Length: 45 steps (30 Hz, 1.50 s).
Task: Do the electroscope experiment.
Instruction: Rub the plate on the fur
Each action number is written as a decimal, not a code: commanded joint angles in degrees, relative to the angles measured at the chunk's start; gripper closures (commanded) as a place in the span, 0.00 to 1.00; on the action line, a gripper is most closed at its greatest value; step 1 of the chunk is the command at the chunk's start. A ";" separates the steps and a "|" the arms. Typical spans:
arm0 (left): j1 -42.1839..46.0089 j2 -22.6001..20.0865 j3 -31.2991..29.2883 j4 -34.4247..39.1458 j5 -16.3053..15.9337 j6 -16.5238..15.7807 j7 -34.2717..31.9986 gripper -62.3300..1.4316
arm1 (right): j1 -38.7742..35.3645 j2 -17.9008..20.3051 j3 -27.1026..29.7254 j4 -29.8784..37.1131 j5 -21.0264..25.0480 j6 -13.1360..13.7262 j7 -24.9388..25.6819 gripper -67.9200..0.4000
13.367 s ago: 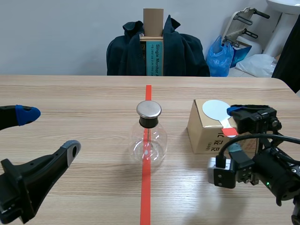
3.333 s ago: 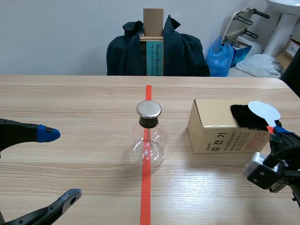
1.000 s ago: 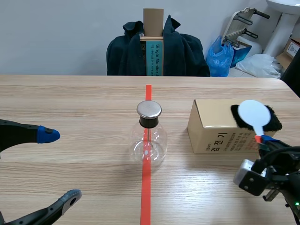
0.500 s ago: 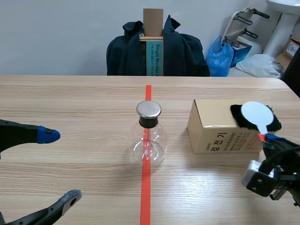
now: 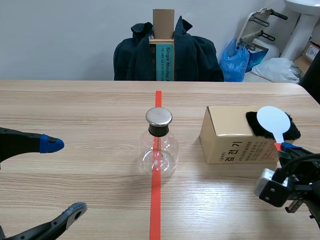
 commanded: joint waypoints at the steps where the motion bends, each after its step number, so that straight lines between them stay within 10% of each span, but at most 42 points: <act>1: -0.31 0.44 -0.15 0.24 -0.37 -0.02 -0.92 0.00 | 0.55 0.79 0.09 0.48 0.17 0.42 0.42 0.98; 22: -0.33 0.44 -0.13 0.24 -0.37 -0.02 1.20 0.00 | 0.50 2.29 3.10 2.05 1.14 0.17 1.29 0.98; 41: -4.70 2.54 0.15 -1.53 -0.44 -1.42 7.72 0.00 | 0.55 2.99 16.94 28.85 10.01 0.22 1.29 0.98; 45: -12.15 5.14 2.38 -8.39 -0.39 -5.38 7.91 0.42 | 0.83 2.97 17.77 31.74 11.63 0.22 1.31 0.98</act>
